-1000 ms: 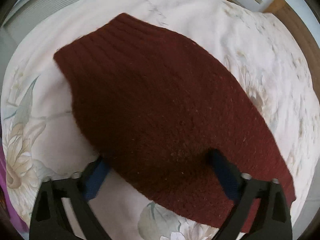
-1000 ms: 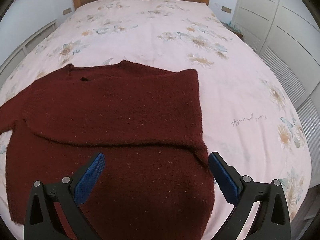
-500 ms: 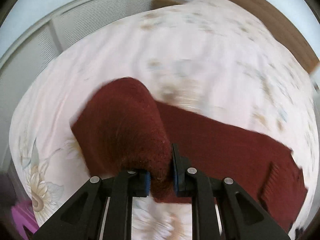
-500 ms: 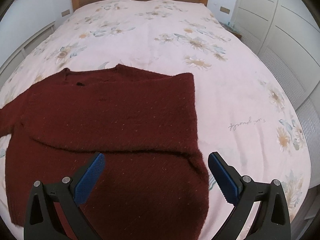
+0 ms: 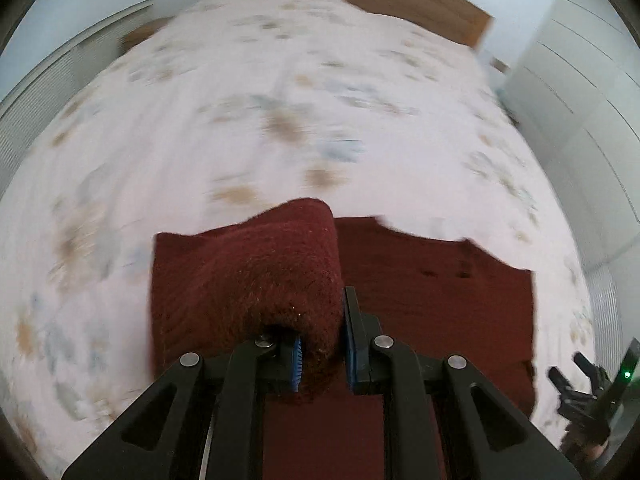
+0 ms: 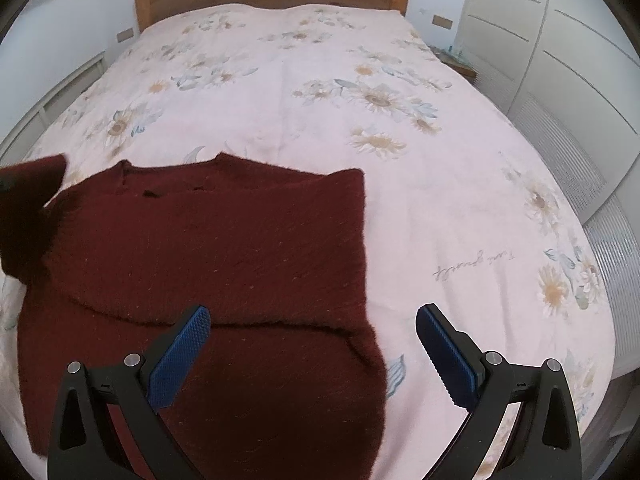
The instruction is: Fold small clothes
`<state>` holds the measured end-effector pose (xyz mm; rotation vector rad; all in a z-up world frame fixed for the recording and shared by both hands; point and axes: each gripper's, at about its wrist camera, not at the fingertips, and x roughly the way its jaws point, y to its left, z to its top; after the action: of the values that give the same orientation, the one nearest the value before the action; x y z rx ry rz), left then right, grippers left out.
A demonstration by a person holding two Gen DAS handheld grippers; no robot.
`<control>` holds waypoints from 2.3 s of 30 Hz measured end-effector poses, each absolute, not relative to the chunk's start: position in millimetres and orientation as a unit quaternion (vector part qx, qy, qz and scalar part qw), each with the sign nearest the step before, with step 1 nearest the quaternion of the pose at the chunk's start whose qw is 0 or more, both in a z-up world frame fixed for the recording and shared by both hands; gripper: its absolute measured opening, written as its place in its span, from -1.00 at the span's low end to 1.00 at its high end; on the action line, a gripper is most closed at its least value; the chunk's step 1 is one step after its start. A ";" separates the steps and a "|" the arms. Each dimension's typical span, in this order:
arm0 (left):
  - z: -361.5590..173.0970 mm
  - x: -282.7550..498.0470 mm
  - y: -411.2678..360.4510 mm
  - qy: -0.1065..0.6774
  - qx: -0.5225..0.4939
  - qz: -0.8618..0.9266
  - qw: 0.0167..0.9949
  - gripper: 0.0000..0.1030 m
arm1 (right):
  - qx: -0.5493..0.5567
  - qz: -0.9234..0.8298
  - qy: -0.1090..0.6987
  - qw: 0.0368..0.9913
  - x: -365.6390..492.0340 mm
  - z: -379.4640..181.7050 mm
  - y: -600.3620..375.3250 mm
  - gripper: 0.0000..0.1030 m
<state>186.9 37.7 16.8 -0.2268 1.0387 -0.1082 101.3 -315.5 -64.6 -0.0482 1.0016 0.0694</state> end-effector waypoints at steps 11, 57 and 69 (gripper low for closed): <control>-40.2 212.4 -88.6 0.520 -0.033 -0.120 0.845 -0.74 | -0.009 0.023 0.492 0.870 101.1 -73.9 -336.1 0.99; -115.7 155.5 50.1 0.592 0.042 -0.002 0.805 0.97 | 0.006 0.042 0.513 0.857 90.0 -90.3 -323.0 0.99; -166.5 177.4 80.7 0.594 0.040 0.012 0.803 0.49 | -0.017 0.058 0.529 0.846 100.0 -99.6 -276.4 0.99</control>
<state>177.4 80.7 -166.5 0.0862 1.2726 0.0255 100.0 -276.4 -99.6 -0.0364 1.1163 0.1213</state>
